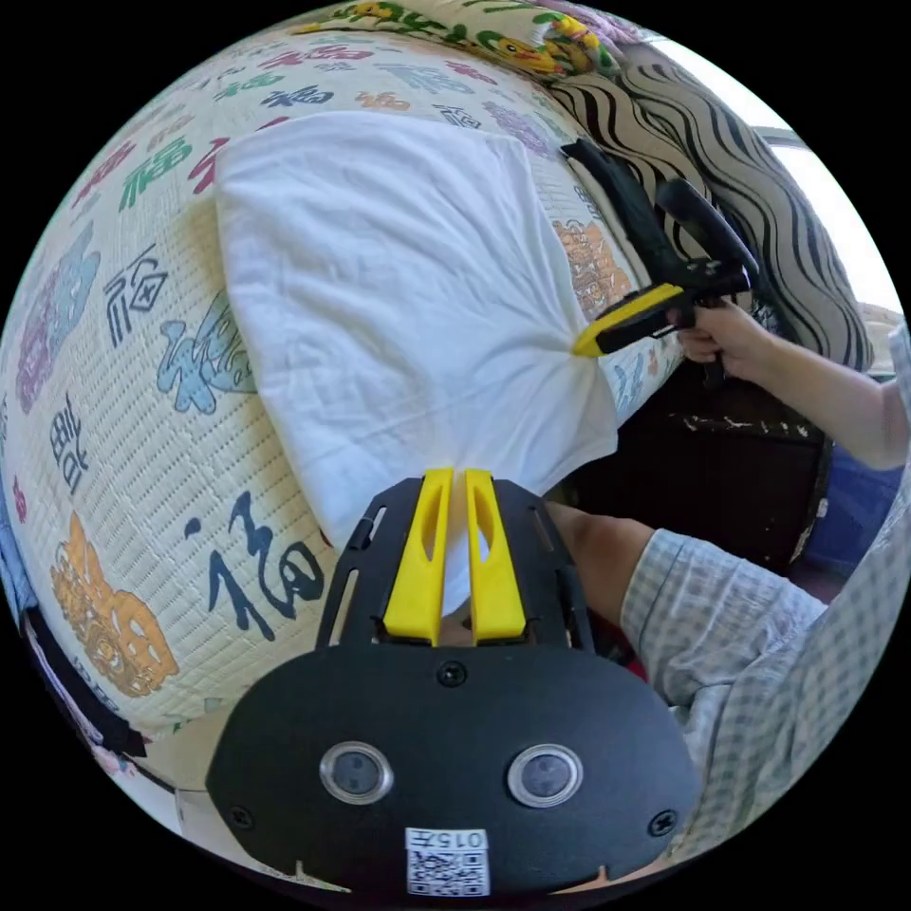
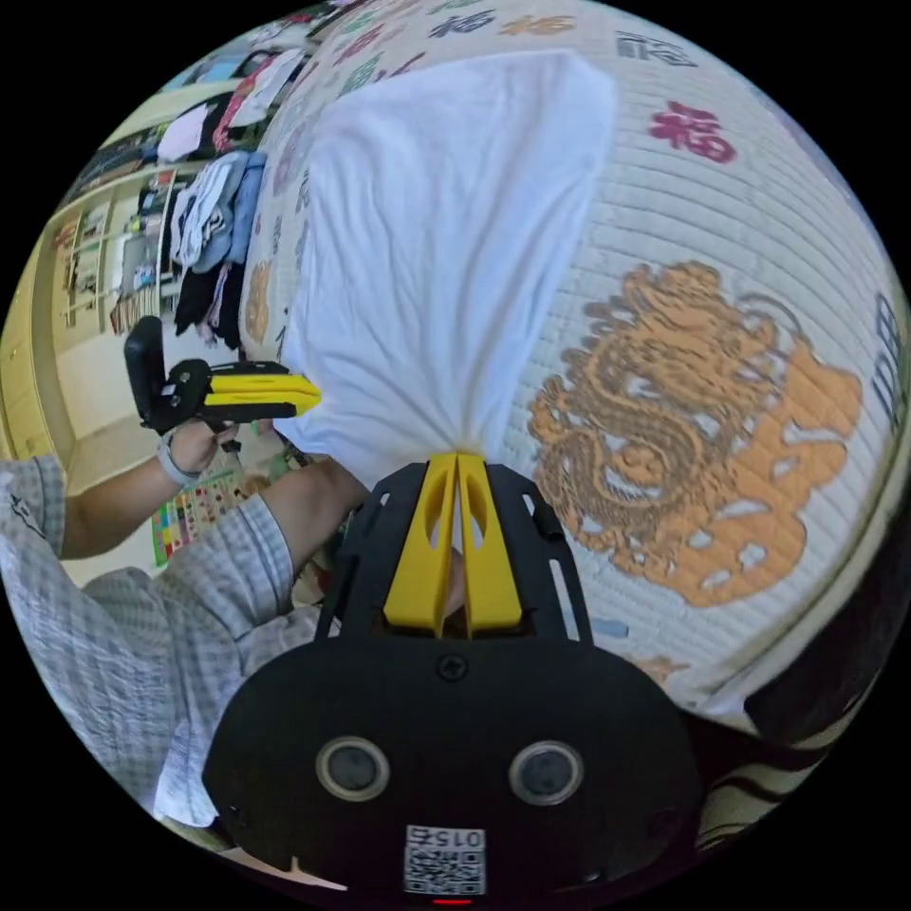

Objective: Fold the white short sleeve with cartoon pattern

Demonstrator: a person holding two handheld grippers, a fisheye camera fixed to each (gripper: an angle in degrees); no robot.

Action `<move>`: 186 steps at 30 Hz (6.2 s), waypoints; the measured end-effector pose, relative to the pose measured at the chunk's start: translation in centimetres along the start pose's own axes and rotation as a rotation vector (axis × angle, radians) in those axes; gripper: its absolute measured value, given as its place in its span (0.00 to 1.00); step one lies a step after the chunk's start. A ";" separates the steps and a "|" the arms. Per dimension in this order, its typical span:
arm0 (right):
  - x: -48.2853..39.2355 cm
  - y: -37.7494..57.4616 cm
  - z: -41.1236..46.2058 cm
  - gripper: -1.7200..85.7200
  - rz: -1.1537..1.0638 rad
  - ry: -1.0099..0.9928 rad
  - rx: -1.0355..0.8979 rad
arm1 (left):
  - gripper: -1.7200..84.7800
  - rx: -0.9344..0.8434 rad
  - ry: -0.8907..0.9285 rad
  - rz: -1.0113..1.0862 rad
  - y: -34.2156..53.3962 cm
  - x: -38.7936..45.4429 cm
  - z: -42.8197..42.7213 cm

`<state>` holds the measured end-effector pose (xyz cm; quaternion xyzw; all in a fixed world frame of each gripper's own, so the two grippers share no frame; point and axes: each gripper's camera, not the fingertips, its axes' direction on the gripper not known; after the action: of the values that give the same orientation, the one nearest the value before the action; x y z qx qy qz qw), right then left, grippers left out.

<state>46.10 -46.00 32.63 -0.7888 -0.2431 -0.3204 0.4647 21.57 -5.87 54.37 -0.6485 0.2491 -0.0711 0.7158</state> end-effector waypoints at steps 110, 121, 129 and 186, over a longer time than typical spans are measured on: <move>3.2 -1.1 3.7 0.02 0.153 -0.030 0.198 | 0.02 0.191 0.293 -0.249 -6.1 -24.3 -6.0; 3.0 4.1 6.6 0.13 0.191 -0.209 0.109 | 0.11 0.103 0.346 -0.255 1.2 -22.5 -4.8; 5.4 5.7 8.1 0.02 0.229 -0.260 0.160 | 0.02 0.022 0.198 -0.149 1.4 -23.4 -4.6; -31.9 -19.3 11.6 0.04 -0.418 -0.677 0.102 | 0.04 0.479 0.111 -0.654 44.5 -42.4 -40.2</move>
<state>14.61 -29.77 16.27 -0.7594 -0.5534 -0.1174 0.3215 -43.05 -17.17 21.28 -0.5038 0.0444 -0.3856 0.7717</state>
